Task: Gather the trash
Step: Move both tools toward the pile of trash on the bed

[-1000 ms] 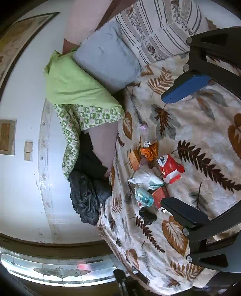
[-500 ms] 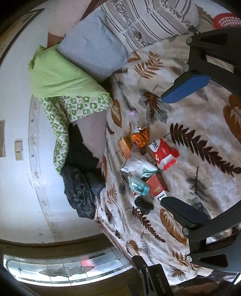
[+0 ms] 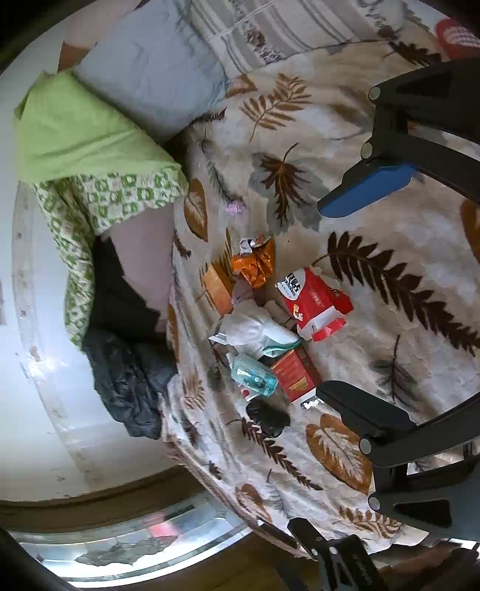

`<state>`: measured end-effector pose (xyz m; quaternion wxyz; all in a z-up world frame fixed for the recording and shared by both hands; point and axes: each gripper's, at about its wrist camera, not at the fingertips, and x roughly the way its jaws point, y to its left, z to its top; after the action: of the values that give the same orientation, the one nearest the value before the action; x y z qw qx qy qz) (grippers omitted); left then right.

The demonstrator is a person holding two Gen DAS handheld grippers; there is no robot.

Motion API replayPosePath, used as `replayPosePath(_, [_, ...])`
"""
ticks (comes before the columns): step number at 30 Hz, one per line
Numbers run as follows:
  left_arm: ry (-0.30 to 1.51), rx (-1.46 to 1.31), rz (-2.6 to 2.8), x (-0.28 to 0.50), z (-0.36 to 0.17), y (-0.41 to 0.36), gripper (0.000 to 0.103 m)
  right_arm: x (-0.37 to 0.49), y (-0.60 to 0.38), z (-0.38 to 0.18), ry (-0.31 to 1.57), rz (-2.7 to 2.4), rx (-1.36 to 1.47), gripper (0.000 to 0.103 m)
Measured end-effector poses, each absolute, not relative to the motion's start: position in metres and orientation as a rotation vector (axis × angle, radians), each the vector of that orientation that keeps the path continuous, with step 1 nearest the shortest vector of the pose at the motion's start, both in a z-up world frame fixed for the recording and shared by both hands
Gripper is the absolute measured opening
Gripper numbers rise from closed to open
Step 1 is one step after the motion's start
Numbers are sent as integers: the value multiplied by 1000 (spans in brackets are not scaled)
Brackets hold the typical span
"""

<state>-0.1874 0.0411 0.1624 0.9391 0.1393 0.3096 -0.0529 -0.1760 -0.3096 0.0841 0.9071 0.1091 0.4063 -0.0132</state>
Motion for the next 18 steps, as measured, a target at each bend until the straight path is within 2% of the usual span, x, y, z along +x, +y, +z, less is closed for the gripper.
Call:
replayPosePath(8, [690, 244, -161, -148, 155, 55, 103, -136, -313, 60, 918, -14, 223, 92])
replayPosePath(15, [696, 272, -127, -107, 142, 68, 103, -124, -316, 24, 981, 3, 321, 77])
replayPosePath(18, [705, 274, -134, -98, 135, 65, 103, -118, -312, 16, 983, 2, 302, 77])
